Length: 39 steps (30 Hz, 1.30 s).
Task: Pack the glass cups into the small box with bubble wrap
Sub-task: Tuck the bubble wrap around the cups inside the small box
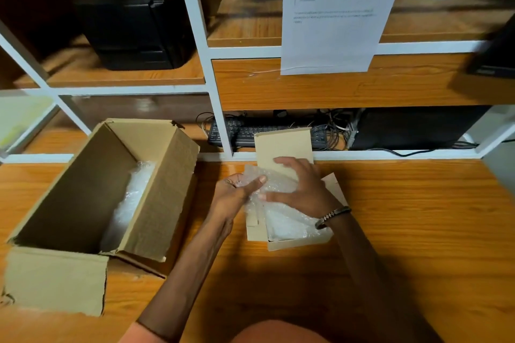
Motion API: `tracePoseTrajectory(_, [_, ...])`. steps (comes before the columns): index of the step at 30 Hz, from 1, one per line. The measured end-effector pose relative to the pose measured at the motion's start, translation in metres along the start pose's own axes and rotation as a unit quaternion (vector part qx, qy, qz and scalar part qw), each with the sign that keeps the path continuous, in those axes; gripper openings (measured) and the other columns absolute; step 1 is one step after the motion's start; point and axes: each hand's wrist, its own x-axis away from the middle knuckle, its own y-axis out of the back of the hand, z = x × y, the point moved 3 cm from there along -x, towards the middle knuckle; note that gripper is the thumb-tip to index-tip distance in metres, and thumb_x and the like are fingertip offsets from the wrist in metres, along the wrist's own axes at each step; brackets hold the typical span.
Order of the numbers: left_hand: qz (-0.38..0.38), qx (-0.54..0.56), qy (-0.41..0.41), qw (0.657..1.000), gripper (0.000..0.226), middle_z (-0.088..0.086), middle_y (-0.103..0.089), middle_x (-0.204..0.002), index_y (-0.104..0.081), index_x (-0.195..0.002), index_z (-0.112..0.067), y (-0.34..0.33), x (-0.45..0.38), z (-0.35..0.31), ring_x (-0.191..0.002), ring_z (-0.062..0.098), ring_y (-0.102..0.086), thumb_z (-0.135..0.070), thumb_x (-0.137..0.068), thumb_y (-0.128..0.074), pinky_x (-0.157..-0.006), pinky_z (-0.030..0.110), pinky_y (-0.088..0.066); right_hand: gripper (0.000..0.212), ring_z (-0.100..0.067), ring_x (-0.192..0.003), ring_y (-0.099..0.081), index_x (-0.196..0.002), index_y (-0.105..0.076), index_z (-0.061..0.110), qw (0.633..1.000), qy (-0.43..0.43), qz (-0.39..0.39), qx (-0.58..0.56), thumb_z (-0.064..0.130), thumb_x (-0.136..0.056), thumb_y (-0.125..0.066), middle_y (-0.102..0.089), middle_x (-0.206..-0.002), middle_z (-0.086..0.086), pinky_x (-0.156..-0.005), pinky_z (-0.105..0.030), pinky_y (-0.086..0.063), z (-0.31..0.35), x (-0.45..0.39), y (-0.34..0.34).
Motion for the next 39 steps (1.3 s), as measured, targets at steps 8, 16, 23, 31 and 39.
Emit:
tracePoseTrajectory(8, [0.009,0.003,-0.025,1.0,0.031,0.003,-0.084,-0.096,-0.078,-0.105,-0.008,0.0,-0.005,-0.015,-0.087,0.016,-0.08,-0.03,-0.084,-0.086,-0.071,0.026,-0.062,0.029,0.009,-0.101,-0.071,-0.123,-0.076,0.02,0.991,0.056,0.068,-0.104,0.028,-0.095,-0.081,-0.077,-0.116,0.014,-0.088,-0.015,-0.054,0.004,0.002,0.005])
tracePoseTrajectory(16, [0.079,-0.133,-0.001,0.988,0.042,0.006,-0.083,-0.104,-0.078,-0.11,-0.006,0.031,-0.017,-0.024,-0.092,0.021,-0.08,-0.026,-0.077,-0.092,-0.072,0.026,-0.063,0.017,-0.008,-0.084,-0.072,-0.109,-0.076,0.011,0.975,-0.101,-0.153,-0.122,0.026,-0.1,-0.074,-0.077,-0.093,0.004,-0.072,-0.021,-0.056,-0.05,0.001,0.063])
tracePoseTrajectory(23, [-0.006,-0.397,-0.007,0.918,0.037,0.001,-0.077,-0.1,-0.073,-0.106,-0.018,0.049,-0.058,-0.01,-0.092,0.021,-0.075,-0.04,-0.08,-0.09,-0.088,0.044,-0.062,0.026,-0.03,-0.095,-0.066,-0.116,-0.078,0.007,0.96,-0.218,-0.177,-0.006,0.027,-0.1,-0.072,-0.077,-0.114,-0.015,-0.083,-0.036,-0.05,-0.09,0.013,0.074])
tracePoseTrajectory(31, [-0.084,-0.647,-0.2,0.731,0.074,0.006,-0.056,-0.148,-0.057,-0.148,-0.027,0.021,-0.047,0.004,-0.139,0.031,-0.048,-0.054,-0.085,-0.082,-0.117,0.055,-0.04,0.045,-0.042,-0.118,-0.062,-0.129,-0.067,0.013,0.944,-0.178,-0.213,0.176,0.026,-0.088,-0.082,-0.071,-0.121,-0.015,-0.085,-0.046,-0.056,-0.097,0.015,0.061])
tracePoseTrajectory(39, [0.152,-0.742,-0.183,0.627,0.075,-0.001,-0.043,-0.166,-0.053,-0.153,-0.026,-0.009,-0.032,0.046,-0.158,0.025,-0.025,-0.062,-0.089,-0.072,-0.129,0.051,-0.012,0.086,-0.027,-0.159,-0.023,-0.164,-0.035,0.024,0.91,-0.045,0.166,0.377,0.02,-0.087,-0.074,-0.031,-0.171,-0.001,-0.123,-0.045,-0.032,-0.093,-0.002,0.013])
